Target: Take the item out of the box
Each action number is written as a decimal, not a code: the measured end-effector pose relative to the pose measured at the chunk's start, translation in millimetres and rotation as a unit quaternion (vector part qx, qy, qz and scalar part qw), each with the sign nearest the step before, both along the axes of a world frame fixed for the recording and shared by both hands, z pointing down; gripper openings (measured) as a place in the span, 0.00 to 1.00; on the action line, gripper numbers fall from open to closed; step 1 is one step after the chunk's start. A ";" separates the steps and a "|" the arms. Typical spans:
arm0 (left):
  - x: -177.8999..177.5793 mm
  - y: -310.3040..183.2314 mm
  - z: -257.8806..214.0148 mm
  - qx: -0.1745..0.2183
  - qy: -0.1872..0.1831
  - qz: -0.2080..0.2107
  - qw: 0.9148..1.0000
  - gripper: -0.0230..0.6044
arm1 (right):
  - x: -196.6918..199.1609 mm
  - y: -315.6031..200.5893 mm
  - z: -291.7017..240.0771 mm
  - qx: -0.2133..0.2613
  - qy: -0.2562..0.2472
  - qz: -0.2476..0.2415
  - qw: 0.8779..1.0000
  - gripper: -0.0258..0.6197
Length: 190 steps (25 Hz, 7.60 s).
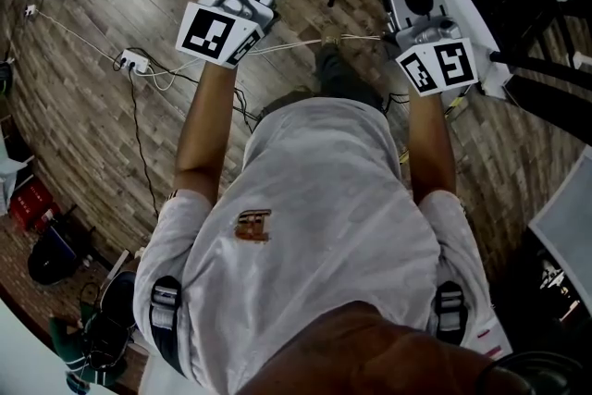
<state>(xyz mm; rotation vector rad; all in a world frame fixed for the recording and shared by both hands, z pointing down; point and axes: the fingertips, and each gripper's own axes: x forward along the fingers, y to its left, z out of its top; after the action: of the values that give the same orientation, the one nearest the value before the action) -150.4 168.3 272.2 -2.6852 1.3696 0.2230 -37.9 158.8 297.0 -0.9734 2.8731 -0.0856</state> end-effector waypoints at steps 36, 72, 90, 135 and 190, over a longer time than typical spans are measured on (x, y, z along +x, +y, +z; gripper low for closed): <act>84.3 -389.0 57.1 -0.041 -0.130 0.055 0.989 0.07 | 56.5 -379.6 25.8 -0.034 0.003 -0.025 0.999 0.09; 124.8 -471.3 246.9 -0.078 -0.581 0.374 0.719 0.36 | 56.9 -450.5 94.6 -0.116 0.044 0.088 0.988 0.09; 136.9 -489.3 317.0 -0.106 -0.648 0.445 0.609 0.42 | 86.6 -460.9 116.2 -0.144 0.049 0.119 0.981 0.09; 142.7 -484.9 260.8 -0.164 -0.491 0.352 0.780 0.36 | 97.4 -440.7 108.5 -0.136 0.047 0.105 0.984 0.09; 96.9 -349.4 19.8 -0.039 0.003 0.122 0.992 0.36 | 35.1 -327.5 14.6 -0.026 -0.006 0.040 0.999 0.09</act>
<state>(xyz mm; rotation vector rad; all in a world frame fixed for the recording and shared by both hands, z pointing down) -53.5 -181.2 292.0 -2.9177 1.0682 0.2035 -2.8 -168.6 311.6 -1.0919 2.8301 -0.1594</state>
